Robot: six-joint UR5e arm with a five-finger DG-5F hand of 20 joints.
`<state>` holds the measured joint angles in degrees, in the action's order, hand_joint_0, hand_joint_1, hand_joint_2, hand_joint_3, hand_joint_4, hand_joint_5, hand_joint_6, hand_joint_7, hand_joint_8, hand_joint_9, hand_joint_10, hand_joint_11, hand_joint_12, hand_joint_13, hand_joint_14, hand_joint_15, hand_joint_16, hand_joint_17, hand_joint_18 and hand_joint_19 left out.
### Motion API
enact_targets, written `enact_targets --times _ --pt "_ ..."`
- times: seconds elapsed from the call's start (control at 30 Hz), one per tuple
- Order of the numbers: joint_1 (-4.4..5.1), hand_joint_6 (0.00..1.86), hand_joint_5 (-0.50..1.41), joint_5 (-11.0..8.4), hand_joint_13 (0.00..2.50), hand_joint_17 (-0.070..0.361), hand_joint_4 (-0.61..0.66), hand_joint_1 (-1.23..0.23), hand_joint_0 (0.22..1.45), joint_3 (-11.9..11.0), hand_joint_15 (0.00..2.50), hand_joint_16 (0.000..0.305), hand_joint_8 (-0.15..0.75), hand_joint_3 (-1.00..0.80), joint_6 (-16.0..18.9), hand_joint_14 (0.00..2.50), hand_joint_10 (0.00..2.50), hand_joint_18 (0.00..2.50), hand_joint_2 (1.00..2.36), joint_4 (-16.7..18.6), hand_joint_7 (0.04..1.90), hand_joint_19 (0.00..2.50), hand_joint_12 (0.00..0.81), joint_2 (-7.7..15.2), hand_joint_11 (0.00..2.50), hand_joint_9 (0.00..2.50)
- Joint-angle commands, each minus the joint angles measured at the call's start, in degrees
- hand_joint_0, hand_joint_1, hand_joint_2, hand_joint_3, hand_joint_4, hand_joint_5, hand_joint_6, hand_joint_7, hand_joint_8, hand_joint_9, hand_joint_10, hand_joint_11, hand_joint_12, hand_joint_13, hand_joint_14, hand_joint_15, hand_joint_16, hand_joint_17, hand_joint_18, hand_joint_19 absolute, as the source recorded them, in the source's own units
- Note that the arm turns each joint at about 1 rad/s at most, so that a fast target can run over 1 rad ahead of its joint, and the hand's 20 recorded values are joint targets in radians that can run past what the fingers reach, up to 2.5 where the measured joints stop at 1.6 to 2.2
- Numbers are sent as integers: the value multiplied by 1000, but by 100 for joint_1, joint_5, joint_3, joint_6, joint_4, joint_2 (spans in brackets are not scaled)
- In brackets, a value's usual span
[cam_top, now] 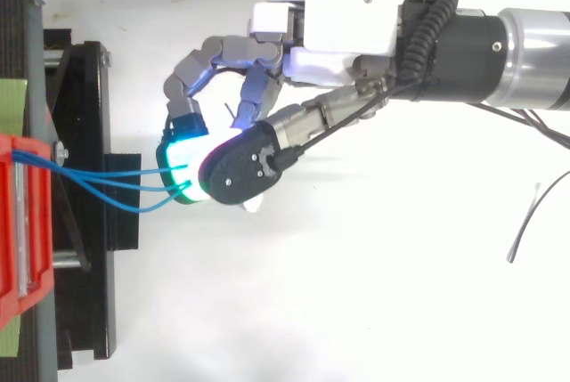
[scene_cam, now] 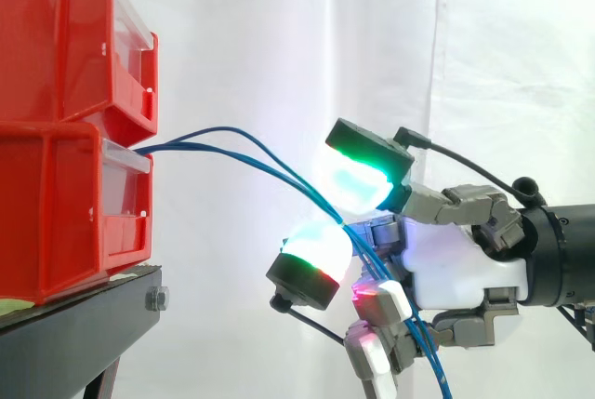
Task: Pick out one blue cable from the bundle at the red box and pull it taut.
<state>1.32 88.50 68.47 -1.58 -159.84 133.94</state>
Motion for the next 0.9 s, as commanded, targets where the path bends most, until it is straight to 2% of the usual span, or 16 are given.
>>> enact_targets --times 0.0,0.2,0.43,0.53,0.57,0.87 --pt "8 849 -84 0 1137 140 80 -464 454 0 510 62 360 -500 0 19 17 1023 1000 6 1042 514 450 0 569 1317" --pt "8 841 -85 0 1137 143 89 -425 441 0 500 64 367 -500 0 16 16 1021 1000 -3 1010 515 461 0 553 1305" --pt "8 848 -91 -8 1133 136 96 -550 465 0 514 60 352 -500 0 17 17 1004 1000 14 995 533 445 0 565 1300" --pt "8 848 -97 -8 1108 121 70 -615 547 0 533 54 334 -500 0 20 20 952 1000 14 1007 553 417 0 570 1276" --pt "8 844 -110 -8 1104 117 79 -635 580 0 527 52 333 -435 0 20 18 935 1006 14 988 551 415 0 585 1260" --pt "17 865 -139 0 1085 114 84 -674 602 -9 529 51 336 -274 0 18 18 903 1015 14 951 524 411 0 602 1197"
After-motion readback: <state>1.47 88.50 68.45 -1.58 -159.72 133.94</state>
